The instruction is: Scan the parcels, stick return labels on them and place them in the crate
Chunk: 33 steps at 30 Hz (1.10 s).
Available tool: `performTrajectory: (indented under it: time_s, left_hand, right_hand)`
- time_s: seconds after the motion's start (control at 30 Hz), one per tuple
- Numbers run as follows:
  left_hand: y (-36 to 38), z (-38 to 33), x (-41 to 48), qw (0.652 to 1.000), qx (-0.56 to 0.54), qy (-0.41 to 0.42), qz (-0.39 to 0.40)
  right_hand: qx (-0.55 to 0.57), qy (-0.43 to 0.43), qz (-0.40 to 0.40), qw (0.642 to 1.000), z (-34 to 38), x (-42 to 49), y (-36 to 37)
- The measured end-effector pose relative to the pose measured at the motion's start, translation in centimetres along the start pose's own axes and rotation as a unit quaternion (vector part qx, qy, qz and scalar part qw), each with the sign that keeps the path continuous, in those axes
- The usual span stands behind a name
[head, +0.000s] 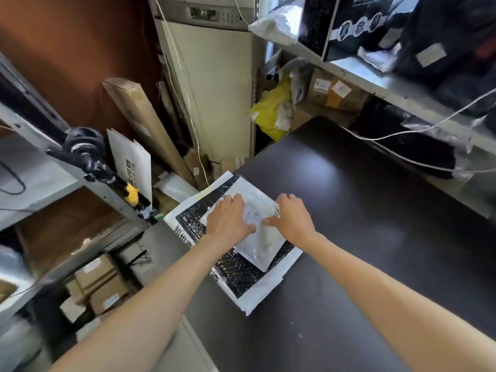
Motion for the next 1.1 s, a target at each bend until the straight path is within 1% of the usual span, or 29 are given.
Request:
performTrajectory:
  time_s: [0.13,0.23,0.3,0.4,0.47,0.5,0.57,0.6,0.67,0.8,0.83,0.9,0.97,1.1]
  left_hand:
    - [-0.9,-0.2,-0.7,0.999,-0.035,0.017,0.003]
    - [-2.1,-0.9,-1.5,0.999,-0.042,0.03,0.003]
    - [-3.1,-1.7,-2.1,0.998,-0.057,0.037,0.006]
    - [-4.1,-2.8,-2.7,0.994,-0.104,0.03,0.013]
    - [-3.9,-4.0,-3.2,0.988,-0.152,0.018,0.023]
    - [-3.3,-4.7,-3.5,0.98,-0.197,0.002,0.036]
    - [-1.3,-6.8,-4.6,0.944,-0.32,-0.028,0.073]
    - [0.0,-8.3,-5.3,0.923,-0.371,-0.029,0.094]
    - [2.6,-11.5,-7.3,0.891,-0.429,-0.016,0.148]
    - [7.8,-17.3,-12.9,0.838,-0.478,0.037,0.262]
    - [8.8,-18.4,-14.2,0.83,-0.479,0.05,0.282]
    - [10.9,-20.3,-16.6,0.825,-0.463,0.07,0.315]
    - [12.9,-22.0,-18.8,0.822,-0.448,0.084,0.342]
    - [16.1,-25.2,-22.1,0.817,-0.429,0.102,0.372]
  right_hand:
    - [0.026,0.03,-0.054,0.998,0.2,-0.9,-2.1]
    - [0.081,0.081,-0.058,0.992,-0.8,-2.2,-3.3]
    - [0.134,0.106,-0.074,0.982,-1.7,-3.6,-4.6]
    - [0.209,0.155,-0.125,0.958,-3.7,-6.4,-7.2]
    - [0.272,0.188,-0.155,0.931,-5.4,-9.0,-8.6]
    - [0.303,0.204,-0.169,0.915,-6.3,-10.5,-9.1]
    - [0.358,0.237,-0.208,0.879,-8.4,-14.1,-9.7]
    - [0.385,0.255,-0.229,0.857,-9.5,-16.2,-9.7]
    - [0.439,0.292,-0.264,0.808,-11.6,-20.7,-9.2]
    - [0.497,0.37,-0.309,0.722,-15.7,-29.5,-6.1]
    - [0.506,0.384,-0.318,0.704,-16.5,-31.4,-5.5]
    - [0.517,0.407,-0.337,0.673,-18.1,-35.0,-4.4]
    - [0.533,0.413,-0.346,0.652,-19.4,-38.1,-3.5]
    - [0.548,0.409,-0.369,0.629,-22.1,-42.8,-3.2]
Point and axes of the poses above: each hand's wrist, its own x-axis towards the middle knuckle, its own y-axis out of the palm, z = x × y, the point moved 10 cm from there along x, towards the middle knuckle, and after that the axes turned 10 degrees about -x, right-handed, at the moved point
